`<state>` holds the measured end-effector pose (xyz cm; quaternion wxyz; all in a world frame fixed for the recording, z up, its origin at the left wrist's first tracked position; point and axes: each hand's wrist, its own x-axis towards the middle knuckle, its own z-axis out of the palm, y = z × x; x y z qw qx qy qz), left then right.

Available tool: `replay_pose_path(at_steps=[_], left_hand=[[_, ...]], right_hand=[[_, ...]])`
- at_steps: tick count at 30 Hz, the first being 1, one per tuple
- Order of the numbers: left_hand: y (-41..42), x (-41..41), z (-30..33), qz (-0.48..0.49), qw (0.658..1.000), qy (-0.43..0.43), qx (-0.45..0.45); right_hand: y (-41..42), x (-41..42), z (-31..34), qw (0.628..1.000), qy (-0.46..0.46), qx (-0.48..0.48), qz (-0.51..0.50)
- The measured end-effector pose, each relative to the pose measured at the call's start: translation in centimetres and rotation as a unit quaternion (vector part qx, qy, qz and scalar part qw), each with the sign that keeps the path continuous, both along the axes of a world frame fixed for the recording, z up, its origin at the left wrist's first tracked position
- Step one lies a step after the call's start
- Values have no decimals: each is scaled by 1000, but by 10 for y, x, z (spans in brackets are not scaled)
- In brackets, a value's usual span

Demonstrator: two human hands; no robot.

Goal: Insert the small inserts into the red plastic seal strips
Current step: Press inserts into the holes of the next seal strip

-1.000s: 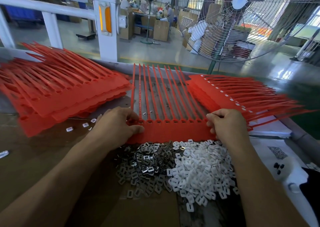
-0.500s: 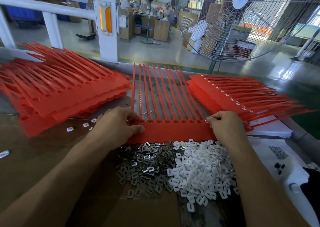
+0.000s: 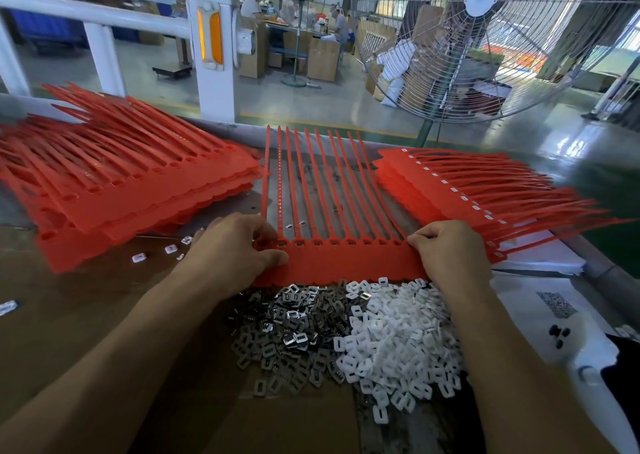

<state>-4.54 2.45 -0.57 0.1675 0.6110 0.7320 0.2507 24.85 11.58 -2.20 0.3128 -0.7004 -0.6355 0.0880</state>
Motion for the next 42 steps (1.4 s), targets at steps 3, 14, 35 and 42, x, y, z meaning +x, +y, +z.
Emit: replay_pose_path(at_steps=[3,14,35,42], left_hand=[[0,0,0,-1,1000,1,2],[0,-1,-1,-3,1000,-5,6],[0,0,0,0,1000,3,6],[0,0,0,-2,1000,4,5]], right_hand=[[1,0,0,1000,9,-9,-3],[1,0,1,1000,22,-16,-9],[0,1,2,996,85,-28,-4],[-4,1,4,995,92,-32,4]])
